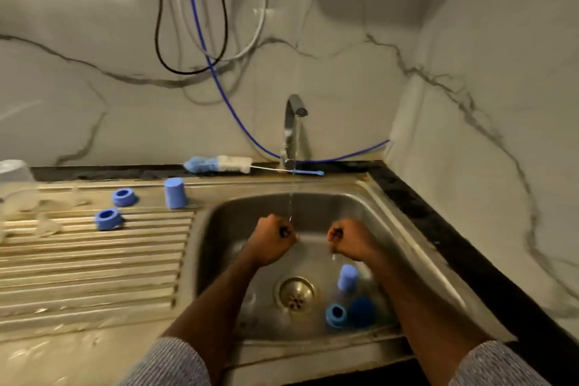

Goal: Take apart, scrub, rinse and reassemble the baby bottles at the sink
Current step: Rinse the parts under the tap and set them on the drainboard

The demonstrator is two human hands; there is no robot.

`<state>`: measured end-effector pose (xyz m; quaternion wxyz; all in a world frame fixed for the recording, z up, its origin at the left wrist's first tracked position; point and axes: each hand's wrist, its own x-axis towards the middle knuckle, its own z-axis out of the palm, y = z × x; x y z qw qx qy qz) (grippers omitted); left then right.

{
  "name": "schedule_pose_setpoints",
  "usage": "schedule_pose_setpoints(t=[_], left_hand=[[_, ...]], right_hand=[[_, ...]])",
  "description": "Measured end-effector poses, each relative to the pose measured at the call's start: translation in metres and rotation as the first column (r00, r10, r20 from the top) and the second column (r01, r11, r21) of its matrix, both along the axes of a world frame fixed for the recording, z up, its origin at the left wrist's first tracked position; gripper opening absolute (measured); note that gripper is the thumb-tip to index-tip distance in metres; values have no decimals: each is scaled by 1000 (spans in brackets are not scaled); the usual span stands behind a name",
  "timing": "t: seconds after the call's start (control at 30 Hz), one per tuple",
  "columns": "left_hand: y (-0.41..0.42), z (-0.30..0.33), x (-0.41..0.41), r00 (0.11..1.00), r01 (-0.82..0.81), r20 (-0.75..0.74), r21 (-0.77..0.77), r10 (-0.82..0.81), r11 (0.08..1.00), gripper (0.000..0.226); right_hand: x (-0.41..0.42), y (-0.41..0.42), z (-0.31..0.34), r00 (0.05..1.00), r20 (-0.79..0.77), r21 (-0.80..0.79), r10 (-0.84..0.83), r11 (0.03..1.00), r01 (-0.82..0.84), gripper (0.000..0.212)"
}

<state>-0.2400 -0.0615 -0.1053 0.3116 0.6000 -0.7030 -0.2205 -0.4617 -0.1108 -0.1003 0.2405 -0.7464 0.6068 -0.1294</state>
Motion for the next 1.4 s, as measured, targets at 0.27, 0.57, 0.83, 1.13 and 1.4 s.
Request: schedule_pose_setpoints(t=[0.27, 0.57, 0.83, 1.13, 1.4], left_hand=[[-24, -25, -7, 998, -67, -12, 77, 68, 995, 20], [-34, -44, 17, 930, -315, -162, 107, 329, 943, 35], [-44, -49, 7, 965, -243, -96, 38, 246, 969, 52], [-56, -49, 0, 826, -143, -524, 159, 206, 977, 20], [-48, -23, -12, 191, 184, -891, 445, 412, 877, 54]], right_hand=[[-23, -16, -35, 937, -304, 352, 174, 934, -59, 44], [66, -45, -24, 977, 205, -54, 57, 997, -47, 36], [79, -61, -39, 890, 455, -65, 22, 998, 8, 36], [84, -55, -27, 652, 751, 177, -102, 983, -51, 23], [94, -38, -14, 511, 858, 180, -46, 960, -216, 41]])
